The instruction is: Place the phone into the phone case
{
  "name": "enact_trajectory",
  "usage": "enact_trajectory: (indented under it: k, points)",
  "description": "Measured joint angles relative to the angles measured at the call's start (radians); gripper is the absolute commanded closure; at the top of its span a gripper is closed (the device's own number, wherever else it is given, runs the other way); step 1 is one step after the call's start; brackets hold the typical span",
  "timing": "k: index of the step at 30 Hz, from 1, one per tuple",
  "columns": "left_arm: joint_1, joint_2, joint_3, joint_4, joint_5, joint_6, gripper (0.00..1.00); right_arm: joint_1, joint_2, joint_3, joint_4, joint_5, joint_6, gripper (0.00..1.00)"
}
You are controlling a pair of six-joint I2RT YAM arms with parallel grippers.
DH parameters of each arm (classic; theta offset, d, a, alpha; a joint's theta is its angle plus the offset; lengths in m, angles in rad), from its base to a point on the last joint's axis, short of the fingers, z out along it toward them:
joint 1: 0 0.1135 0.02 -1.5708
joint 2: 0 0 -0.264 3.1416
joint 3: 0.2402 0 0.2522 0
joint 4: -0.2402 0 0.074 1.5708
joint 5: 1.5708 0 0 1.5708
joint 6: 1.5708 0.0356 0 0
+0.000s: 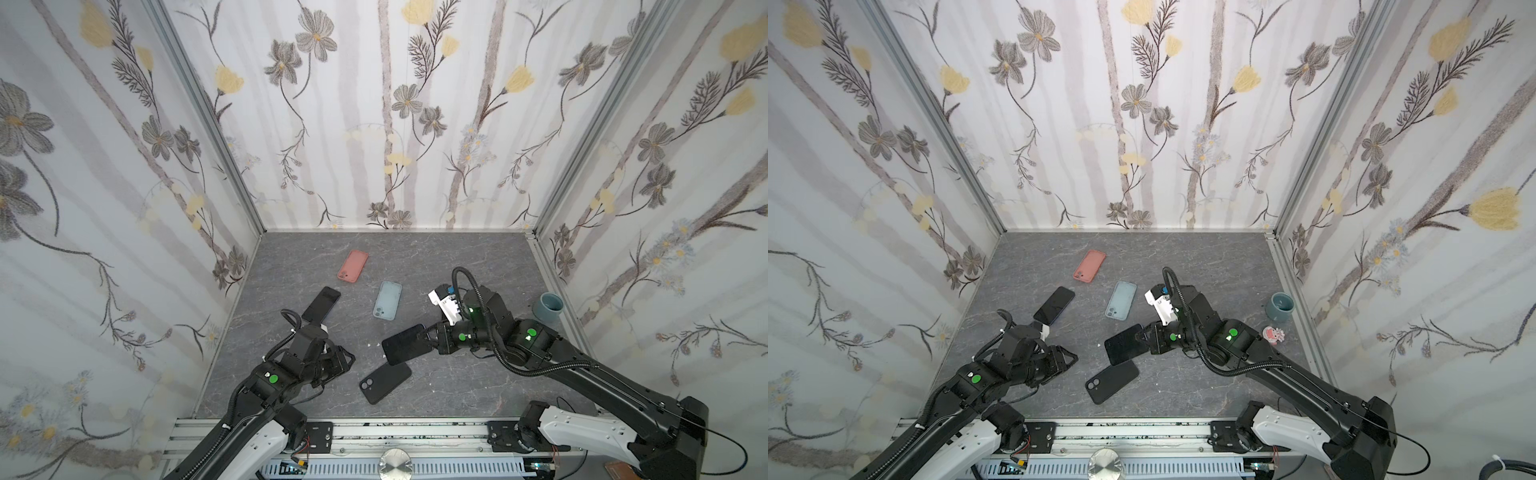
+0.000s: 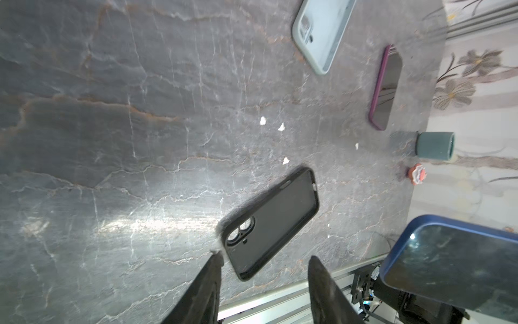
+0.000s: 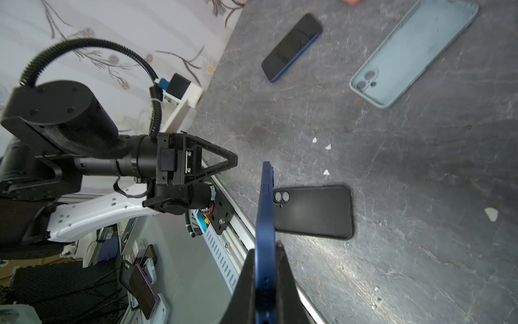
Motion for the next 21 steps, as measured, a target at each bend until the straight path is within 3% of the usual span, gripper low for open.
enact_trajectory:
  k: [6, 21]
  points:
    - [-0.024, 0.072, -0.042, 0.024, 0.027, 0.013, 0.54, 0.026, 0.048, -0.062, 0.017, 0.051, 0.061, 1.00]
    - [-0.130, 0.224, -0.166, 0.216, 0.121, -0.010, 0.52, 0.036, 0.217, -0.032, 0.029, 0.072, 0.111, 1.00]
